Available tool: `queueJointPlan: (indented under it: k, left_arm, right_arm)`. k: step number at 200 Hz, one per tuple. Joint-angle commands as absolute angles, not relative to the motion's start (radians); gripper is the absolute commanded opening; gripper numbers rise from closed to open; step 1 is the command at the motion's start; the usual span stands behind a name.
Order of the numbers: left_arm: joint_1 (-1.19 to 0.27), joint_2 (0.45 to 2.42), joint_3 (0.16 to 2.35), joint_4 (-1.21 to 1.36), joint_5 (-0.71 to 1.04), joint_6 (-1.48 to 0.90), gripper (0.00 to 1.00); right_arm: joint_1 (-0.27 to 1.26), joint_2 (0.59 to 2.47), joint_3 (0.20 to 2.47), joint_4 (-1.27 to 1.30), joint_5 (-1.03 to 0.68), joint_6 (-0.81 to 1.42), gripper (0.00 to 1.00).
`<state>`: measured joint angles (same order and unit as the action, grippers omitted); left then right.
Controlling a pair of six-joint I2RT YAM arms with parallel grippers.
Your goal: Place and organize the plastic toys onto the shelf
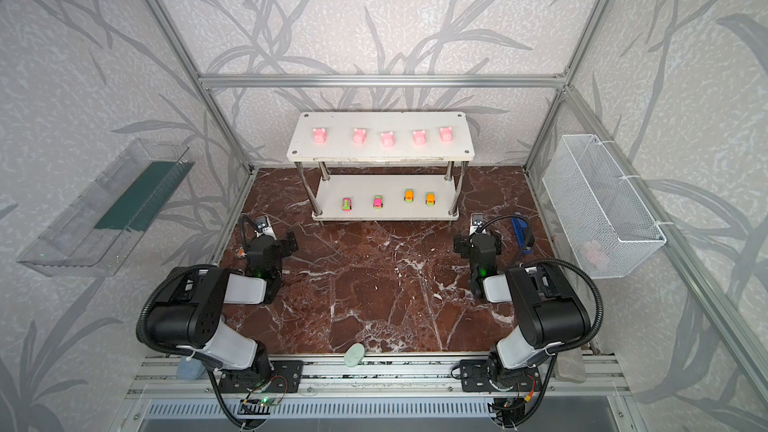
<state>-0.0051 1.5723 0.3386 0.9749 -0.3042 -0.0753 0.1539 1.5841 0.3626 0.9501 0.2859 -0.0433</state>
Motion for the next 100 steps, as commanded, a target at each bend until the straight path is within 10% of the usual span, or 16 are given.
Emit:
queueJointPlan:
  k: [1,100]
  left_arm:
    - [0.0,1.571,0.353,0.998,-0.305,-0.071,1.0]
    - [-0.001,1.572,0.355,0.997,-0.308,-0.069,0.99]
  right_arm:
    - [0.152,1.601,0.353,1.049,0.284,-0.056,0.99]
    - [0.152,1.595,0.354,1.032,0.284,-0.055,0.99]
